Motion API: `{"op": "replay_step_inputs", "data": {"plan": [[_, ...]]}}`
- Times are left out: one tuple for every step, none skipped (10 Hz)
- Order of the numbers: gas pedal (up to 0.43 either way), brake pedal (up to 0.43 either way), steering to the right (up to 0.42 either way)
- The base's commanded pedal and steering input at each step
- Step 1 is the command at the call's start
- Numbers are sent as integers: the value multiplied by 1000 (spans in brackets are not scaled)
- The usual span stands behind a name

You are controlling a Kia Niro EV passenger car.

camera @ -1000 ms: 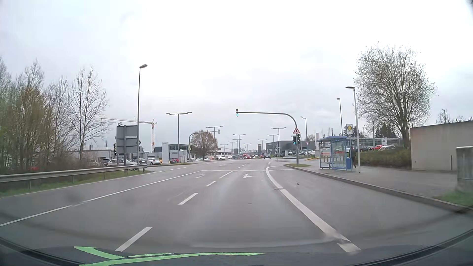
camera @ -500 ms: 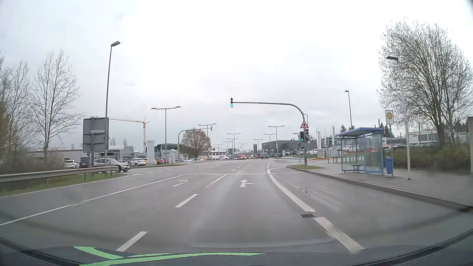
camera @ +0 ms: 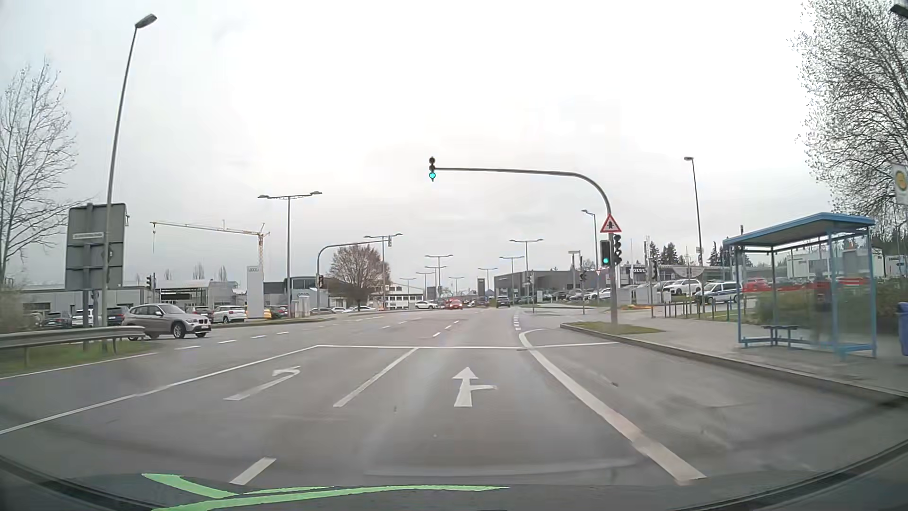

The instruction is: Follow the waypoints while adhering to traffic rules and regulations

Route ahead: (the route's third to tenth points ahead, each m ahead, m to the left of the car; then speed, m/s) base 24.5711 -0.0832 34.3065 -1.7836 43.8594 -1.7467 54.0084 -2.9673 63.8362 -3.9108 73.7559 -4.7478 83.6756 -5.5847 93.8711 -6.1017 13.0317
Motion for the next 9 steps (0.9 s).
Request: {"op": "replay_step_inputs", "data": {"plan": [[130,0,13],[130,0,12],[130,0,12],[130,0,13],[130,0,13],[130,0,14],[130,0,14],[130,0,15],[130,0,15]]}}
